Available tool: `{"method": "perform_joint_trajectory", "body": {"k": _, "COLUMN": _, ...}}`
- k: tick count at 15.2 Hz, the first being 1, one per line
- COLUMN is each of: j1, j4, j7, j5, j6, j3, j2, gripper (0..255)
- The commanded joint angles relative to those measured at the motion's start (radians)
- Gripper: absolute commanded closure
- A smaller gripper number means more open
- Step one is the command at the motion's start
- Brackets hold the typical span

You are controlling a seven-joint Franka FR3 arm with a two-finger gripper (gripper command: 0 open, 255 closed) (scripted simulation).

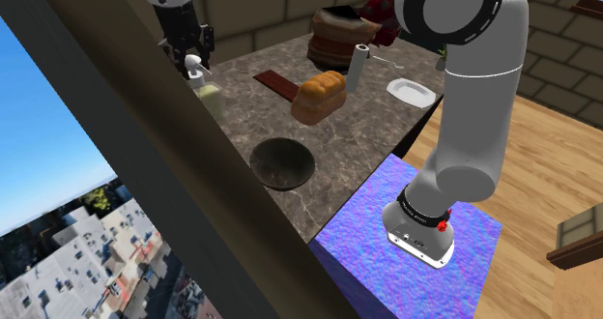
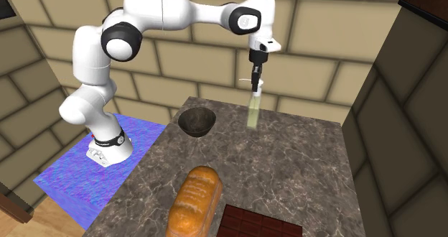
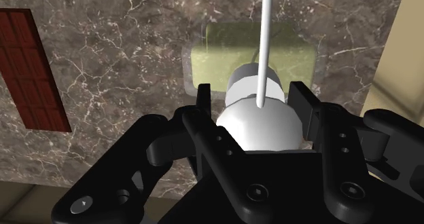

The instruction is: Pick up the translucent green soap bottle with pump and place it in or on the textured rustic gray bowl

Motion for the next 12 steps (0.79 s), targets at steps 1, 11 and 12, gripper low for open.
{"method": "perform_joint_trajectory", "body": {"k": 1, "j1": 0.003, "j4": 0.024, "j7": -0.003, "j5": 0.001, "j6": -0.026, "j3": 0.001, "j2": -0.002, "gripper": 255}}
{"method": "perform_joint_trajectory", "body": {"k": 11, "j1": 0.033, "j4": 0.214, "j7": -0.023, "j5": -0.009, "j6": -0.179, "j3": 0.000, "j2": 0.033, "gripper": 255}}
{"method": "perform_joint_trajectory", "body": {"k": 12, "j1": 0.037, "j4": 0.238, "j7": -0.025, "j5": -0.011, "j6": -0.197, "j3": 0.000, "j2": 0.039, "gripper": 255}}
